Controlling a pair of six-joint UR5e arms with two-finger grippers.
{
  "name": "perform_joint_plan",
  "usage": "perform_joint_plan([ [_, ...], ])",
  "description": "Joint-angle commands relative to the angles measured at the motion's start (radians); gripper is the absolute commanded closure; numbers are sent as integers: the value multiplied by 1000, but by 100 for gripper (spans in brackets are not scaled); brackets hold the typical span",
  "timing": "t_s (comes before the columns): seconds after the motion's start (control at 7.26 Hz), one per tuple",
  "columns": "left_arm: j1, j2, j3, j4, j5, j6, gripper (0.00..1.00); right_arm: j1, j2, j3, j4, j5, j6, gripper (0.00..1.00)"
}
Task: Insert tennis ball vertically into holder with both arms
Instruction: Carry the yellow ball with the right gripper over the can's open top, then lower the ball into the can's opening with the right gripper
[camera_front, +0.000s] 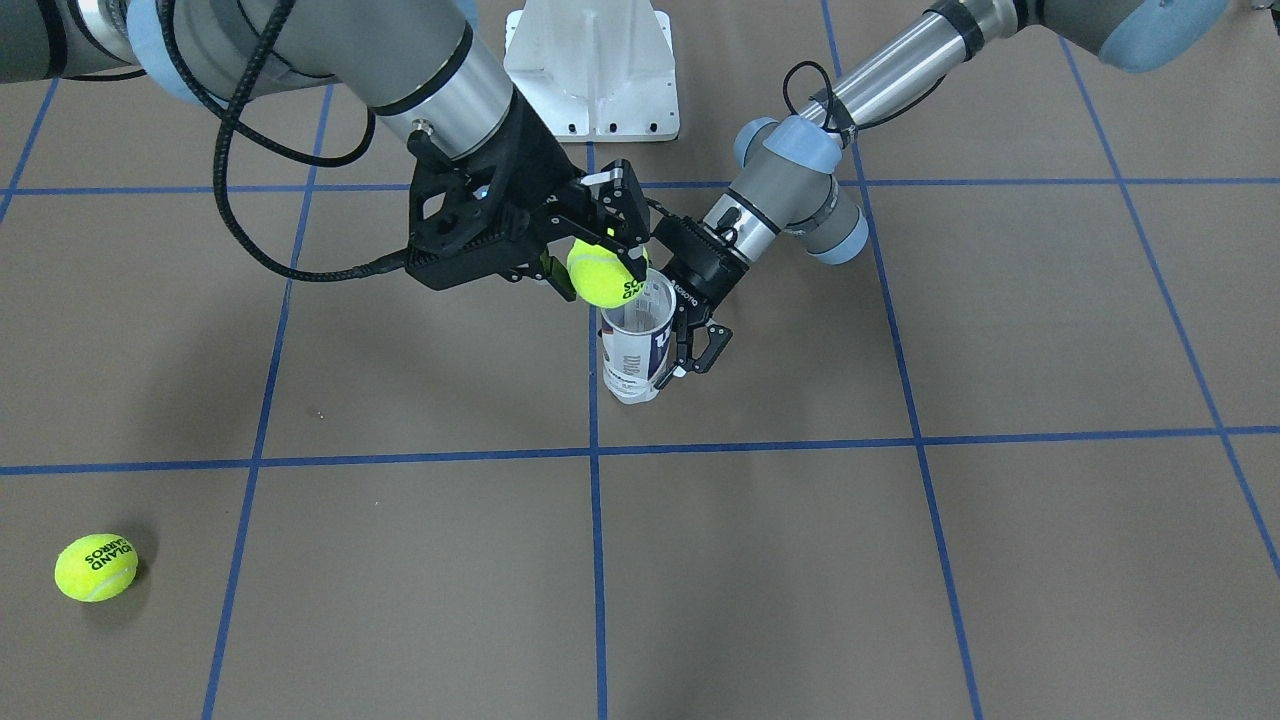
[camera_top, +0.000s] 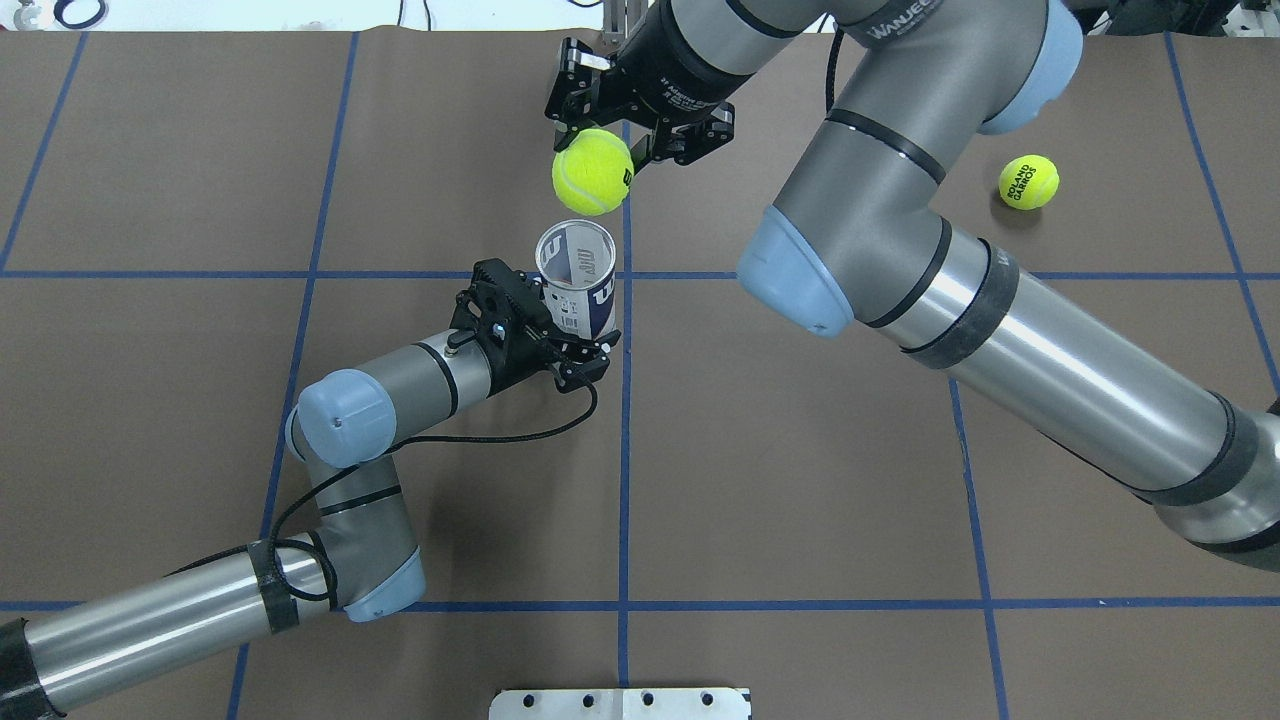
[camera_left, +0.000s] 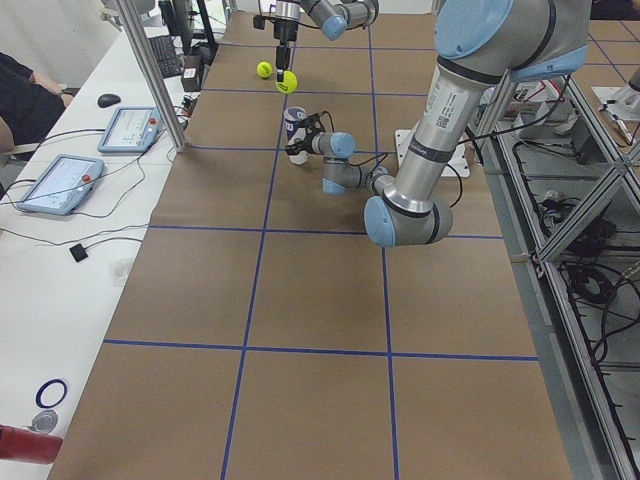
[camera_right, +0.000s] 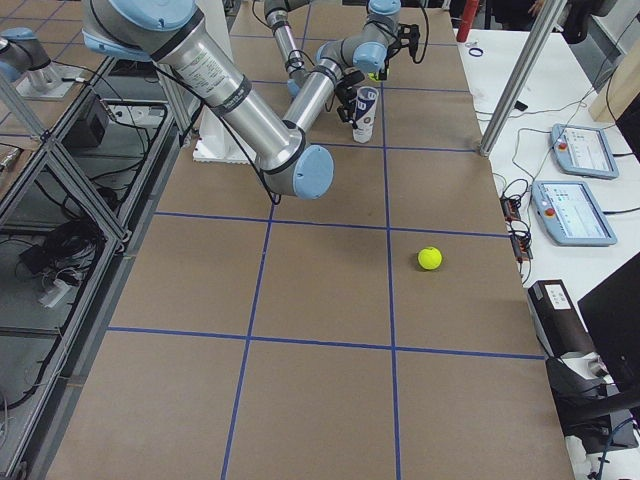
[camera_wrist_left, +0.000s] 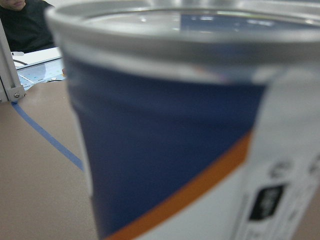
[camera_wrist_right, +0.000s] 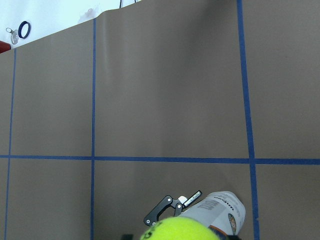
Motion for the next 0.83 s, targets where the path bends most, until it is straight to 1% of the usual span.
perform_joint_plan([
  [0.0, 0, -5, 0, 0, -1, 2, 9, -48, 2, -8, 0, -44, 1, 100],
  [0.28, 0, -5, 0, 0, -3, -1, 17, -50, -2, -14, -2, -46, -3, 100],
  [0.69, -2, -5, 0, 0, -3, 4, 23, -50, -8, -47, -2, -46, -13, 100],
])
